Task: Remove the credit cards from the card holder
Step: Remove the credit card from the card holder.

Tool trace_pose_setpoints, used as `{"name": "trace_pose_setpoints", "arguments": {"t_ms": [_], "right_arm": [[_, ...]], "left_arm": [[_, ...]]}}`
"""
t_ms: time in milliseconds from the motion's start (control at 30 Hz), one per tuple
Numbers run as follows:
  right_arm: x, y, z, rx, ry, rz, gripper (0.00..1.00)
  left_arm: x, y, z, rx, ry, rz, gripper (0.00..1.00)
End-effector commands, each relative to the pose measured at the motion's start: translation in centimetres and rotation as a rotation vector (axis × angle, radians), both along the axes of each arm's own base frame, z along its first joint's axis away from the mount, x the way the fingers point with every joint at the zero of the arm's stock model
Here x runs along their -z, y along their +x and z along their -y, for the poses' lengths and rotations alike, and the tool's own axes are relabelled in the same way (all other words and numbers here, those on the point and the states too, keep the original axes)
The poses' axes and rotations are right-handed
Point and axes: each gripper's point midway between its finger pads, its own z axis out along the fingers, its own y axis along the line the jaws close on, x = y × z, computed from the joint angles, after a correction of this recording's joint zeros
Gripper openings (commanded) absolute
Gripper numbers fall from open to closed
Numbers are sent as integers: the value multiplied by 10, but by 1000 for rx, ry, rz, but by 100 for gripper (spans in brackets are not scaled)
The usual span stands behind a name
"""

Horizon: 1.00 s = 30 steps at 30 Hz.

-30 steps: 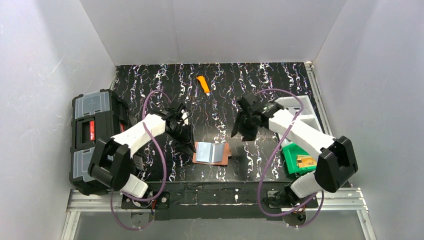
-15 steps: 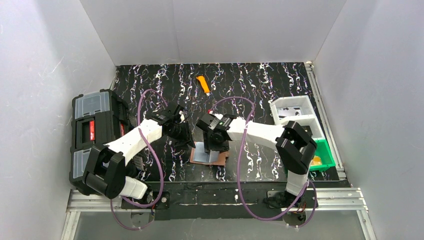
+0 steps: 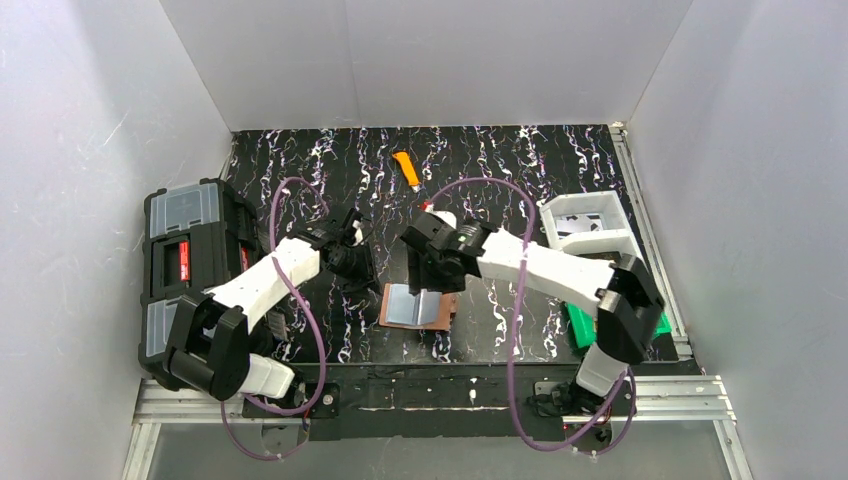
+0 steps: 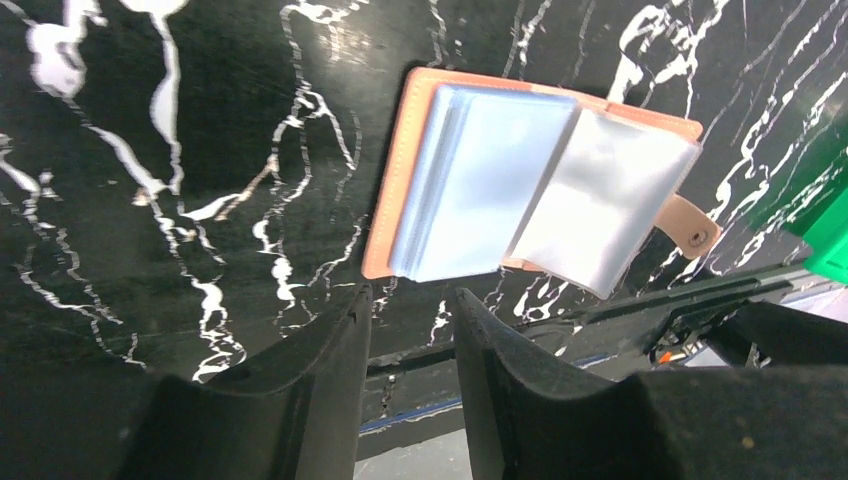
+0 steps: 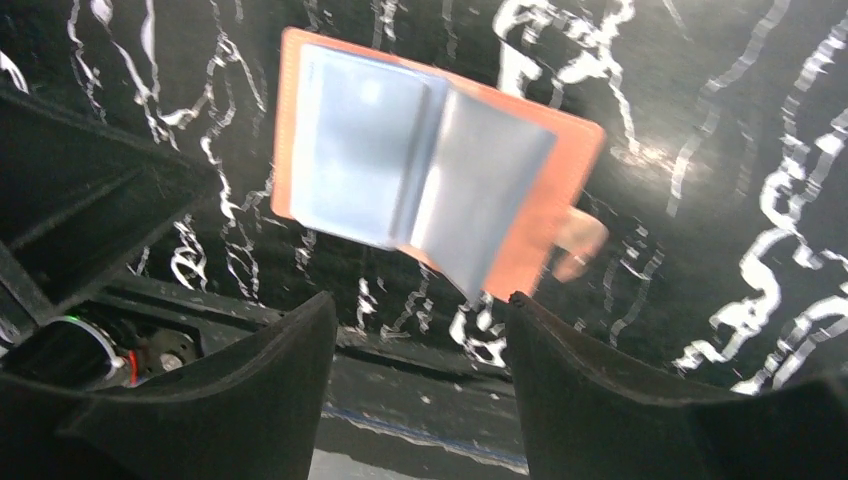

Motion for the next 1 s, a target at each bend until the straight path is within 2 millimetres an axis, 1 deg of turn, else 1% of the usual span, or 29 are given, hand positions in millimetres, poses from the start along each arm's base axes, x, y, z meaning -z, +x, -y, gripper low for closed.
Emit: {"name": "trace_pose_setpoints", "arguments": {"t_ms": [0,100,233,400,600,733,767,900,967], "right_arm": [[19,3,-39,-74,9,-79,70],[38,5,-55,-98,4,-123,70],[63,9,-60,-95,-35,-161,71],[85,10,-54,-98,-91,-180,73],[117,9,-40,-113,-200,-206,72],[135,4,-31,-125,-231,-234,64],[140,1,-26,-123,-234,-253,61],[148,-2,-14,-102,-181,-282,46],[147,-1,-10,-91,-133,-282,38]], "left_arm": [[-5,5,-27,-68,57,12,34],[-6,8,-32,-80,62,8,35],[-7,9,-33,-78,59,2,35],[-8,11,-27,-65,30,-11,35],[-2,13,-22,-52,19,-41,35],[5,12,-20,-49,18,-66,34],[6,12,-20,-48,19,-72,34],[10,10,-15,-33,19,-85,34],[11,7,-9,-14,19,-92,34]]}}
